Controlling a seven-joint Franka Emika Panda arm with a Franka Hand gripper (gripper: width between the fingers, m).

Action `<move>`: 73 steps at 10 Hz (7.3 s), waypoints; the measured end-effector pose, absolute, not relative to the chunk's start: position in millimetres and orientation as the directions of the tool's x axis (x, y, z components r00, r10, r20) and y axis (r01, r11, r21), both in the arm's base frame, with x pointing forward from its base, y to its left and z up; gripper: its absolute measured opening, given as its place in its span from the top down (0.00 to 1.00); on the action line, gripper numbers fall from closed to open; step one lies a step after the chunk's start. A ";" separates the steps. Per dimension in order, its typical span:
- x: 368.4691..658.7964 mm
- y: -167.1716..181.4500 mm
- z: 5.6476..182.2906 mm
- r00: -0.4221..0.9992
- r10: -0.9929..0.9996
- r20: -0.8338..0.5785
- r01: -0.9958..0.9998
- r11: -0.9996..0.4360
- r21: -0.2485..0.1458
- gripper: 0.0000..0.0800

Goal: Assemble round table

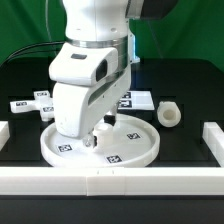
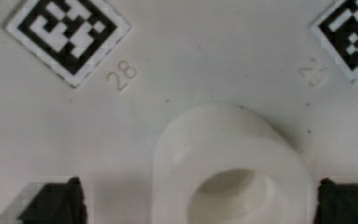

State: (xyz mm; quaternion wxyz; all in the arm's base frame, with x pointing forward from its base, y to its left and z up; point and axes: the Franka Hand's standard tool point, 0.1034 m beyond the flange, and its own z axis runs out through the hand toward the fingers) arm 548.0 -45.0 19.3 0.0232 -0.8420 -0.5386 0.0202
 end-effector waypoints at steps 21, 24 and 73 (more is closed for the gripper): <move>565.1 19.6 15.0 0.370 0.929 0.006 0.927 -0.369 -0.059 0.49; 565.5 32.4 15.3 0.386 0.923 0.005 0.921 -0.385 -0.058 0.49; 481.2 75.7 43.8 0.769 -0.270 -0.579 -0.380 -0.922 -0.073 0.19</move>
Offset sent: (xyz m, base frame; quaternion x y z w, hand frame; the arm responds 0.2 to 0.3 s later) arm 0.0000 0.0000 0.0000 0.0000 0.0000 0.0000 1.0000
